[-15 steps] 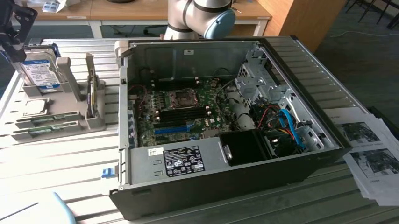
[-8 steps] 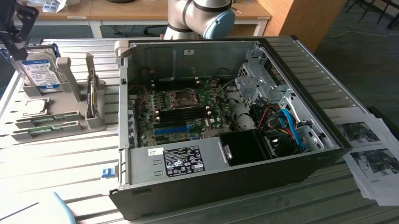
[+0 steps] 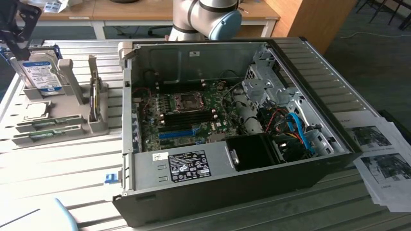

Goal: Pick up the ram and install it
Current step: 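Reach for the ram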

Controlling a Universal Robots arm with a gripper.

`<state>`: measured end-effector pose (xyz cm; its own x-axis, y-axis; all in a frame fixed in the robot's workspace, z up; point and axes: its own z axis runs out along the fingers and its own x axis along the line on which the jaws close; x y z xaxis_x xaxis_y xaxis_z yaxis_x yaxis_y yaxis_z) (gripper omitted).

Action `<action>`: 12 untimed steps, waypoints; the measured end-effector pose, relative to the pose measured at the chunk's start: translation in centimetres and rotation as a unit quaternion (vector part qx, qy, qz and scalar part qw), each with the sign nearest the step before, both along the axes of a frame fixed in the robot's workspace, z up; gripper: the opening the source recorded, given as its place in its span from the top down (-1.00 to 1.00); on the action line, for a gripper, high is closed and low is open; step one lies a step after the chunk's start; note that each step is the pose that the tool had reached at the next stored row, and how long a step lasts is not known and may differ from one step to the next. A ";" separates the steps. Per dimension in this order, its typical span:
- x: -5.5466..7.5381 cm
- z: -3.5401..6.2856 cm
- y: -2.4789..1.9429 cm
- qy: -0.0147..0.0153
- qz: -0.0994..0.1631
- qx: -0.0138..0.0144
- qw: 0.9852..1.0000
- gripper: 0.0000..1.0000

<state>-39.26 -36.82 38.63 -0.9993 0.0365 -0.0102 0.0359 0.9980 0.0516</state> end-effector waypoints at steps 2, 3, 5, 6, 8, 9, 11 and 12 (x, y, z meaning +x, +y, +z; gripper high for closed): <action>0.0 -0.04 0.17 0.000 0.000 0.000 1.000 0.81; 0.0 -0.06 0.25 0.000 0.000 0.000 1.000 0.81; 0.0 -0.07 0.28 0.000 0.000 0.000 1.000 0.81; 0.0 -0.07 0.28 0.000 0.000 0.000 1.000 0.81; 0.0 -0.07 0.29 0.000 0.000 0.000 1.000 0.81; 0.0 -0.07 0.29 0.000 0.000 0.000 1.000 0.81; 0.0 -0.07 0.29 0.000 0.000 0.000 1.000 0.81; 0.0 -0.10 0.30 0.000 0.000 0.000 1.000 0.81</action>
